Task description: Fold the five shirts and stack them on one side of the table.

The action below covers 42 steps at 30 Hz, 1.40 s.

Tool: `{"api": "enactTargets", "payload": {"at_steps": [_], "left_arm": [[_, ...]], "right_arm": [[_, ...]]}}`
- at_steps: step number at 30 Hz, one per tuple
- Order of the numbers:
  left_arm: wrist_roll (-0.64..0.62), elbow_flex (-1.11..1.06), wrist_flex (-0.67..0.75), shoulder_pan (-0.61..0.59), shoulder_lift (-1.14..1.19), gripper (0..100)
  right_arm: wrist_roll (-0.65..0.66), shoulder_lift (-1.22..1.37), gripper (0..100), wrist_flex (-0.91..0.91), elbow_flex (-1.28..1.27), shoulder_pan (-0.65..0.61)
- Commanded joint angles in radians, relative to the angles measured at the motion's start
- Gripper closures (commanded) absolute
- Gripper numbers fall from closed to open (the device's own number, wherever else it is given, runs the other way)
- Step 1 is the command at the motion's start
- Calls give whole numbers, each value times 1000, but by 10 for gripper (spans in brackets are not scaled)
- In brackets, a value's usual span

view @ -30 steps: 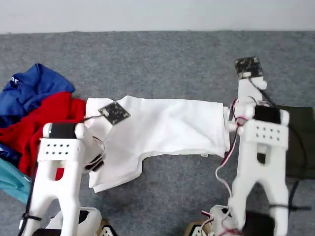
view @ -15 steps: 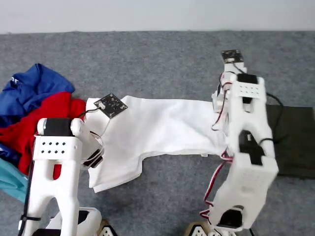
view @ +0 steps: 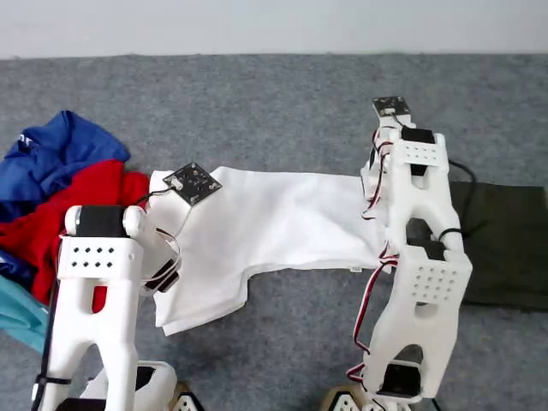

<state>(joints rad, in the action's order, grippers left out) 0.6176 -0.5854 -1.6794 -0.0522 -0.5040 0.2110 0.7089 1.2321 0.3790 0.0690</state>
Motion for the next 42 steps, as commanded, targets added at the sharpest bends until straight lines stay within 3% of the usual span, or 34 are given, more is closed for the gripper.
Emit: {"api": "enactTargets", "payload": {"at_steps": [1, 5, 13, 22, 28, 37, 42], "left_arm": [[-8, 30, -9, 3, -12, 897], [-8, 30, -9, 3, -12, 897], [-8, -30, -3, 8, -15, 897], [-8, -36, -3, 5, -18, 897], [-8, -38, -3, 9, -14, 897], [-3, -56, -8, 11, -12, 893], [0, -243, 80, 5, -11, 895]], "right_arm": [[17, 2, 970, 31, 15, -10], [101, -1, 986, 67, 29, -8], [117, 10, 989, 213, 259, 77], [173, 54, 987, 222, 282, 117], [175, 87, 811, 272, 284, 122], [206, -176, 791, 395, 284, 114], [206, -305, 793, 516, 284, 113]]}}
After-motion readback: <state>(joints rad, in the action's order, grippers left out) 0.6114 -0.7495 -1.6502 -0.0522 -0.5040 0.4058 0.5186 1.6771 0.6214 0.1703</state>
